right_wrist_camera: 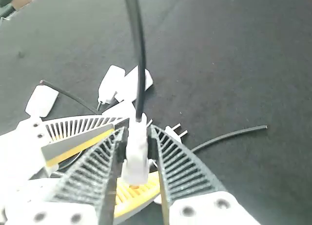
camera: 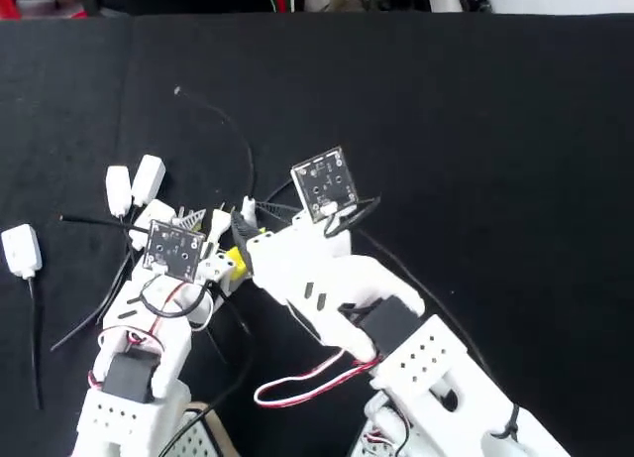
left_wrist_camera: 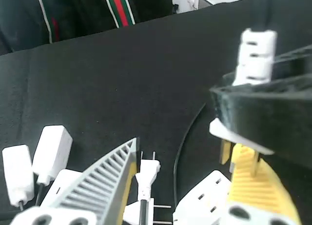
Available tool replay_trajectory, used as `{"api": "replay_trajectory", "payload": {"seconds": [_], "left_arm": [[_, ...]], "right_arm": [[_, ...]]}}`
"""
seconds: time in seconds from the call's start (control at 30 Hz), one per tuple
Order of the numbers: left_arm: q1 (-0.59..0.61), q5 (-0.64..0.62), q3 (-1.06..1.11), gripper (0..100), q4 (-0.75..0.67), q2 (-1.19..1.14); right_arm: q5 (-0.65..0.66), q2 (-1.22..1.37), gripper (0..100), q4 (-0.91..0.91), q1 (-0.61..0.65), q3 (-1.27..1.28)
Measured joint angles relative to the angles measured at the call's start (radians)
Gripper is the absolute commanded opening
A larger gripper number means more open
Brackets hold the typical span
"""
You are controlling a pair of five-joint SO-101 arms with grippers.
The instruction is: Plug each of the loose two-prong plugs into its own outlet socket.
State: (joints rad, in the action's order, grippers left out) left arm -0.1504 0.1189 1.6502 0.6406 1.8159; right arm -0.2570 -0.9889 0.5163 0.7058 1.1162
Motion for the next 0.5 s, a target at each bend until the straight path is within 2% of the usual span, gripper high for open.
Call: {"api": "replay_trajectory", "payload": {"seconds": [0.2,0.5], "left_arm": [[0.06,-0.083,0.002,30,-0.021,-0.002],[0.078,-0.087,0.002,30,0.009,-0.002]], "right_arm": [[-0.002,-0.026,1.1,0.112,0.002,-0.046],[-0.002,-0.026,1.1,0.146,0.0,-0.055]]}}
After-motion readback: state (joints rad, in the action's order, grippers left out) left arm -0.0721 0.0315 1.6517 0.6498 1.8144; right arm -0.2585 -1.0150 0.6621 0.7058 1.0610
